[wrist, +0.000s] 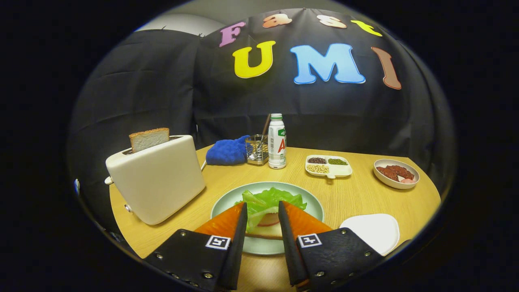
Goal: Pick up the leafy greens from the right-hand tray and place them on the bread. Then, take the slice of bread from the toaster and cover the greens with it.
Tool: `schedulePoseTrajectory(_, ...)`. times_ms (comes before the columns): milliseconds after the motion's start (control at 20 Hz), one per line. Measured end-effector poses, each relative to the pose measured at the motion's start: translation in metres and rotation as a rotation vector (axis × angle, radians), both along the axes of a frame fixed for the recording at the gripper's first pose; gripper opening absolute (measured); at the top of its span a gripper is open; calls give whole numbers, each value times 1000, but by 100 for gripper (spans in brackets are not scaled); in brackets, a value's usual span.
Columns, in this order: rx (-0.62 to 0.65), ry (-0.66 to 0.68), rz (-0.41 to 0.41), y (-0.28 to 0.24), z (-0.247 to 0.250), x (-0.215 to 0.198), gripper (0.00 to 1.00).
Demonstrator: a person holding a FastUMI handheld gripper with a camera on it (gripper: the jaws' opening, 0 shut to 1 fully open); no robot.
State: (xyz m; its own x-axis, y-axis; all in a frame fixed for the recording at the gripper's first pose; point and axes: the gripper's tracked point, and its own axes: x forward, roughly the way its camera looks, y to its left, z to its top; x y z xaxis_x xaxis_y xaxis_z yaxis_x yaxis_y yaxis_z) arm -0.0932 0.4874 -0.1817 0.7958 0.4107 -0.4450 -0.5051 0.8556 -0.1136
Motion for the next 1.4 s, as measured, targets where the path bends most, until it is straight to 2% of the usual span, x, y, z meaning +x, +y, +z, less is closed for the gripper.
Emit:
schedulePoseTrajectory(550,88,-128,-5,16,56,-24,46)
schedulePoseTrajectory(700,105,-146,-50,22,66,-29,46)
schedulePoseTrajectory(1000,60,-210,-183,34,81,-40,46)
schedulePoseTrajectory(1250,133,-150,-137,78,90,-64,46)
schedulePoseTrajectory(1400,170,-108,-48,113,91,-78,46)
